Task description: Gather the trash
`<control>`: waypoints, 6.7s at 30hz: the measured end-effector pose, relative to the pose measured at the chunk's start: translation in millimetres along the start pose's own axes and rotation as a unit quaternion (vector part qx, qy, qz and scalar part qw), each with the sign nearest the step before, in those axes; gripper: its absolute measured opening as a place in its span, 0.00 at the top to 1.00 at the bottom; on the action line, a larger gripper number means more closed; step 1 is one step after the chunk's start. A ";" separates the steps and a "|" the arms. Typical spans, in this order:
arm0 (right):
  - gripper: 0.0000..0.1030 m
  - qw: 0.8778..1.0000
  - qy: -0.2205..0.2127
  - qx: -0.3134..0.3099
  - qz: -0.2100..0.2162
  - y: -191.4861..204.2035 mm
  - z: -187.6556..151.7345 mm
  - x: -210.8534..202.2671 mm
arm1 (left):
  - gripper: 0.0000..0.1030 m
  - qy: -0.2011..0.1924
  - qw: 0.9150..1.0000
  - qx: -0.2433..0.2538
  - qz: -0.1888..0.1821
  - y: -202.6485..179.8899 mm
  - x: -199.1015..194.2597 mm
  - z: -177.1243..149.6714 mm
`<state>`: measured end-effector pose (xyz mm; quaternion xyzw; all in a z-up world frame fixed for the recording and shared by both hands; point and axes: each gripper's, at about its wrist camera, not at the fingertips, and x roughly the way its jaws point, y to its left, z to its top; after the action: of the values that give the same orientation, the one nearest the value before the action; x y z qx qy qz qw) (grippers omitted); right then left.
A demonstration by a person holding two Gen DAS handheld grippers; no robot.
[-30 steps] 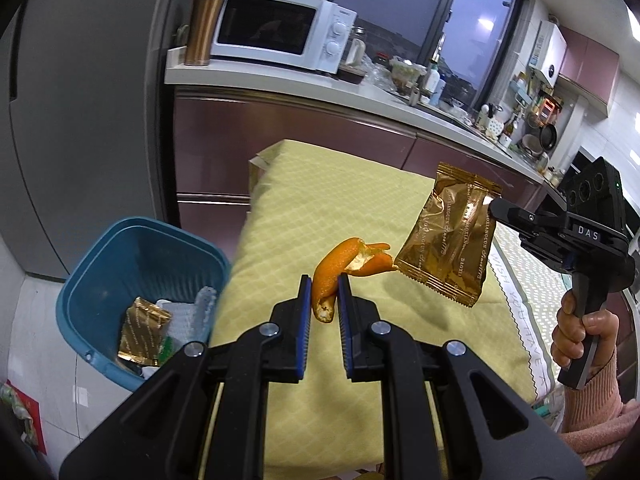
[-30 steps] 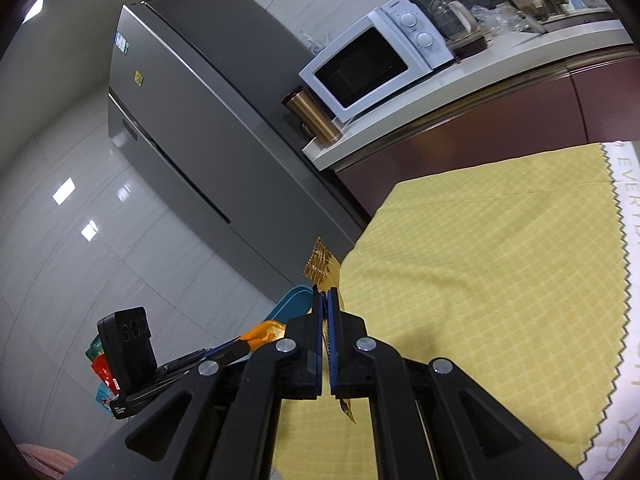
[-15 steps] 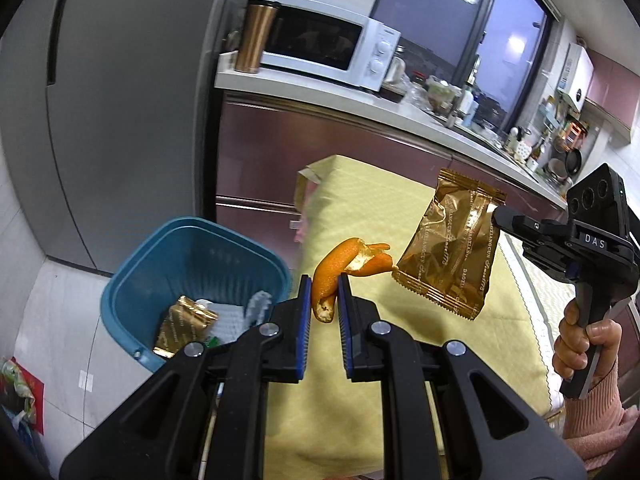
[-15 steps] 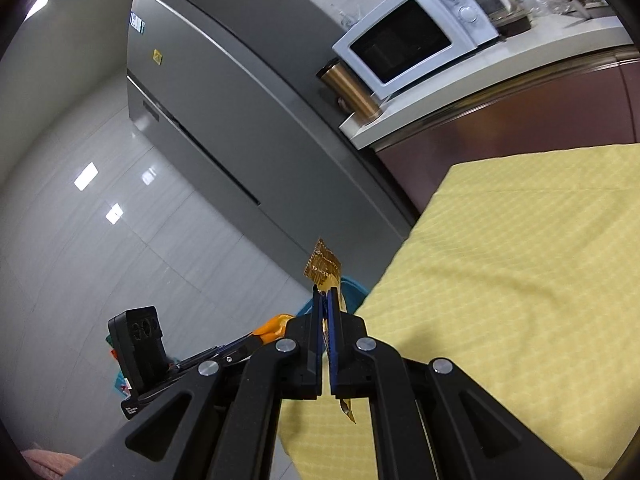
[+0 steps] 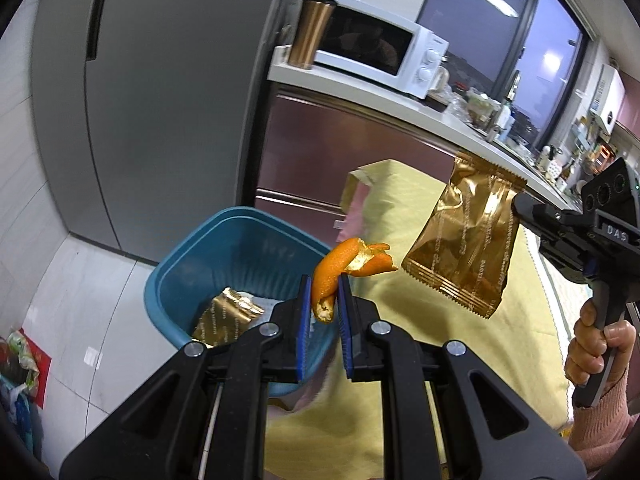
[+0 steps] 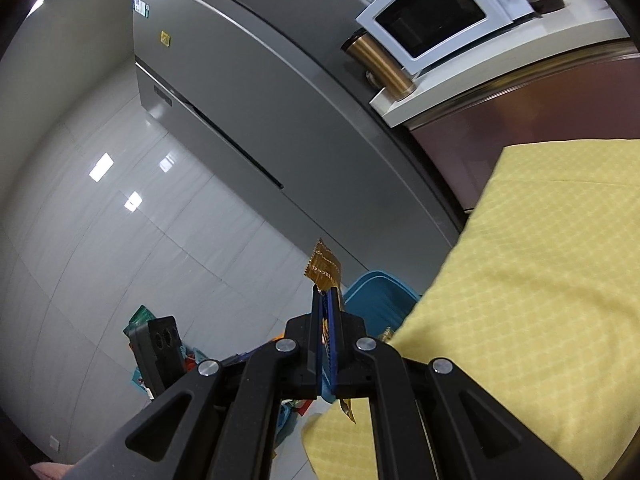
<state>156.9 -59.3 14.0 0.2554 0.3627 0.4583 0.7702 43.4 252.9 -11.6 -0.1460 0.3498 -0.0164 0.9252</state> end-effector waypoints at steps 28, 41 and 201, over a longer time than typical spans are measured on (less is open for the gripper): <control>0.98 0.994 0.103 0.042 -0.021 -13.7 -14.9 128.0 | 0.87 0.051 0.994 -0.073 0.055 68.1 68.9 -13.5; 0.80 0.990 0.125 0.048 -0.048 -20.1 -20.8 142.2 | 0.77 0.068 0.992 -0.094 0.043 77.0 91.6 -22.4; 0.07 0.842 -0.268 -0.145 -0.444 14.5 -147.6 -209.0 | 0.06 -0.196 0.968 0.158 0.007 -220.2 -27.3 -81.8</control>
<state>-34.0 -230.1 2.9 0.0646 0.1463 0.0281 0.9867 -14.7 24.6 9.7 0.0039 0.1557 -0.0357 0.9871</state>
